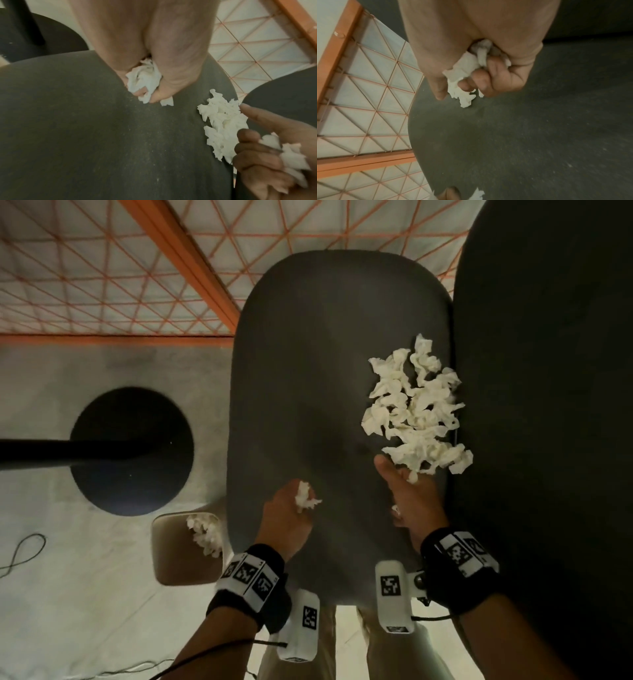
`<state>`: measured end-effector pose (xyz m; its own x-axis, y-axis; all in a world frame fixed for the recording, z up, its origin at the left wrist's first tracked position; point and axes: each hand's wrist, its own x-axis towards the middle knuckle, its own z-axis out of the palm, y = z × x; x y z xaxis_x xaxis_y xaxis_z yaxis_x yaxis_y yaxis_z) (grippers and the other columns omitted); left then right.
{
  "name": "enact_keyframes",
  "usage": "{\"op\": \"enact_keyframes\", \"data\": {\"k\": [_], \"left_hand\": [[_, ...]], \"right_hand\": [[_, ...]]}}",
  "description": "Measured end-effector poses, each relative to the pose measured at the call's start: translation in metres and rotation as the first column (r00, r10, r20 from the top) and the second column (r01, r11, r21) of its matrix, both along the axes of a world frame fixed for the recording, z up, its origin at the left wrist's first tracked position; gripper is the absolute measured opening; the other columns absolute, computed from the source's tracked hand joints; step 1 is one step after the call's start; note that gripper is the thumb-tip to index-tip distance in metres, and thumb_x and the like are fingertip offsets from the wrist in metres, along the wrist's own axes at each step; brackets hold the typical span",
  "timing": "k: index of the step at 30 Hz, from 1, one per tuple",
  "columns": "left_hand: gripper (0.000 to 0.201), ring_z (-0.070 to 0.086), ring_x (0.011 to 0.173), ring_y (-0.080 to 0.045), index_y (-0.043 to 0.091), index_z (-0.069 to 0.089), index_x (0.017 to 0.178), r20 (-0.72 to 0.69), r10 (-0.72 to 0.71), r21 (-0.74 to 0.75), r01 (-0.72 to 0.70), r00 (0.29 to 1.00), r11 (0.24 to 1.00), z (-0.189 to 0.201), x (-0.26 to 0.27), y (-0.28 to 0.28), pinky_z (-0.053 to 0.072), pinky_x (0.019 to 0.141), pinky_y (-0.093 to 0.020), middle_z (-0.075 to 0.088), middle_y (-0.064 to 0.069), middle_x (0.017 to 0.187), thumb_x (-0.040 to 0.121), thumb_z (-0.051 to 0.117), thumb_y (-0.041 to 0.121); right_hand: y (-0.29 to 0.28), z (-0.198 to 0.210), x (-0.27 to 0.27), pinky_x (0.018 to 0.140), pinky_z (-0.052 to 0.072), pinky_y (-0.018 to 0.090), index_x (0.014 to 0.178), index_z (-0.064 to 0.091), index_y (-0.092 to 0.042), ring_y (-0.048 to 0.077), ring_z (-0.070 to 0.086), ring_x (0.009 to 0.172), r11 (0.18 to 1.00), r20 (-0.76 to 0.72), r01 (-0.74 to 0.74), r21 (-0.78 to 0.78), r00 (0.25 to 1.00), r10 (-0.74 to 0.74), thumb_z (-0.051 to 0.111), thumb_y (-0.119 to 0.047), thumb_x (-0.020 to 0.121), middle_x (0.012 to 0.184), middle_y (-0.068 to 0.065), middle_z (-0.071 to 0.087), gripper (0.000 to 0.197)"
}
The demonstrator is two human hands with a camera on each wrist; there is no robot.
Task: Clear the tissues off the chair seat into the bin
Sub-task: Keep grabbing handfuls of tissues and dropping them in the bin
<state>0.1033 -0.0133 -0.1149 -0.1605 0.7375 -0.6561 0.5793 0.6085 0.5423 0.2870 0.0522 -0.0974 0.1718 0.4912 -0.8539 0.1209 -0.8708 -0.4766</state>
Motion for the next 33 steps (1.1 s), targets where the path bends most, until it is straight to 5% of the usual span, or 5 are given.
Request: {"op": "enact_keyframes", "data": {"k": [6,10,15,20,33], "left_hand": [[0.021,0.063,0.091,-0.024,0.021,0.058,0.093,0.253,0.523,-0.170,-0.495,0.814,0.852,0.014,0.011,-0.050,0.056,0.085,-0.041,0.061,-0.002,0.092,0.092,0.053,0.001],[0.020,0.061,0.058,-0.016,0.009,0.060,0.096,0.402,0.763,-0.397,-0.655,0.506,0.643,0.040,0.020,-0.081,0.054,0.048,-0.024,0.062,-0.008,0.087,0.101,0.042,0.002],[0.020,0.060,0.077,-0.013,0.015,0.065,0.093,0.170,0.578,-0.234,-0.537,0.798,0.810,0.048,0.021,-0.128,0.045,0.068,-0.019,0.063,0.005,0.082,0.097,0.056,0.032],[0.074,0.058,0.066,-0.020,0.020,0.062,0.056,0.054,0.783,-0.241,-0.753,0.620,0.613,0.048,0.007,-0.178,0.047,0.080,-0.041,0.063,0.003,0.062,0.078,0.033,0.085],[0.023,0.055,0.049,-0.003,0.024,0.072,0.080,0.086,0.847,-0.184,-0.827,0.525,0.532,0.002,-0.077,-0.330,0.041,0.053,-0.020,0.070,0.007,0.061,0.095,0.055,0.025]], "right_hand": [[-0.015,0.012,0.001,0.046,0.039,0.021,0.091,0.059,-0.019,0.013,0.046,0.056,0.978,-0.006,-0.110,-0.179,0.994,0.111,0.059,-0.061,0.084,0.079,0.000,0.054,0.043],[-0.033,0.013,-0.002,0.037,0.024,0.020,0.055,0.041,-0.022,0.011,0.031,0.040,0.954,-0.030,-0.253,-0.163,0.967,0.251,0.030,-0.072,0.090,0.050,-0.004,0.036,0.061],[-0.067,0.011,-0.022,0.037,0.024,0.017,0.062,0.051,-0.017,0.010,0.034,0.034,0.864,-0.089,-0.480,-0.149,0.877,0.472,0.034,-0.060,0.096,0.052,0.002,0.051,0.057],[-0.112,0.013,-0.056,0.034,0.022,0.018,0.055,0.041,-0.018,0.007,0.026,0.032,0.789,-0.122,-0.606,-0.099,0.795,0.595,0.053,-0.053,0.092,0.044,-0.002,0.034,0.052],[-0.240,-0.026,-0.154,0.045,0.030,0.025,0.047,0.048,-0.017,0.017,0.040,0.041,0.481,-0.082,-0.871,-0.098,0.489,0.869,0.049,-0.066,0.086,0.043,-0.001,0.048,0.063]]}}
